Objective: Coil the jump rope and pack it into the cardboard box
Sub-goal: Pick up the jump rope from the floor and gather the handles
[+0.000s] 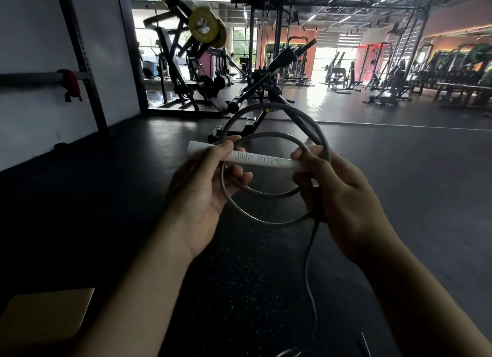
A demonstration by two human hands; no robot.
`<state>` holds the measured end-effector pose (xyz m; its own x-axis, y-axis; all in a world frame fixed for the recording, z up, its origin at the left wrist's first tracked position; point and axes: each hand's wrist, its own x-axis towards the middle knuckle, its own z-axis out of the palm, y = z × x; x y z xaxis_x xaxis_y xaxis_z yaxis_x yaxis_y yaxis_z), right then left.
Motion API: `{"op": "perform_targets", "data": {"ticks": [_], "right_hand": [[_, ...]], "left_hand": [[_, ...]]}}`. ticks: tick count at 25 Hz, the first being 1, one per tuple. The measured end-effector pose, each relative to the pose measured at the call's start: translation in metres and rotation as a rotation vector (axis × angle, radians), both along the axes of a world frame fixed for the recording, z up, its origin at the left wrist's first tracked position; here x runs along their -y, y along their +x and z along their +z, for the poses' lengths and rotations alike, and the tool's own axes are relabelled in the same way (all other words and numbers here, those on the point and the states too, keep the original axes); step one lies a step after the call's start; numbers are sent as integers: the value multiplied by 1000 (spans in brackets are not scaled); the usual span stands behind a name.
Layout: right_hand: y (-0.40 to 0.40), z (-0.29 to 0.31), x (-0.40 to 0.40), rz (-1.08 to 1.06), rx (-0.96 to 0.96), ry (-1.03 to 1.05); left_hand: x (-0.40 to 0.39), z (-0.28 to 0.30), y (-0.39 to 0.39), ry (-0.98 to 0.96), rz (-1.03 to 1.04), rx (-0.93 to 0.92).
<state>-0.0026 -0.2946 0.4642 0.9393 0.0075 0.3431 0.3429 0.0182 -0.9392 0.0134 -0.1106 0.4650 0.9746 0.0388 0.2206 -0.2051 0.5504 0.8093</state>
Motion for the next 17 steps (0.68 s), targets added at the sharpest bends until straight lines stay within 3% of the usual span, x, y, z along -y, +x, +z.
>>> {"op": "perform_targets", "data": {"ticks": [5,9,11,13,15,17], "right_hand": [[2,3,17,121,-8,-61],[5,2,20,165,102,-368],[5,1,15,257,138,-562],[4,0,9,325,144,-613],[2,-2,7,374,84,-513],[4,-3,10,408,75,-449]], "left_hand": [[-28,1,2,262,-122,41],[-46,19,-8,871,115,265],[-33,26,-18,1139,80,362],[-17,18,-23,1311,-26,349],[-10,11,-22,1346,-92,279],[-7,7,-20,1246,-184,225]]}}
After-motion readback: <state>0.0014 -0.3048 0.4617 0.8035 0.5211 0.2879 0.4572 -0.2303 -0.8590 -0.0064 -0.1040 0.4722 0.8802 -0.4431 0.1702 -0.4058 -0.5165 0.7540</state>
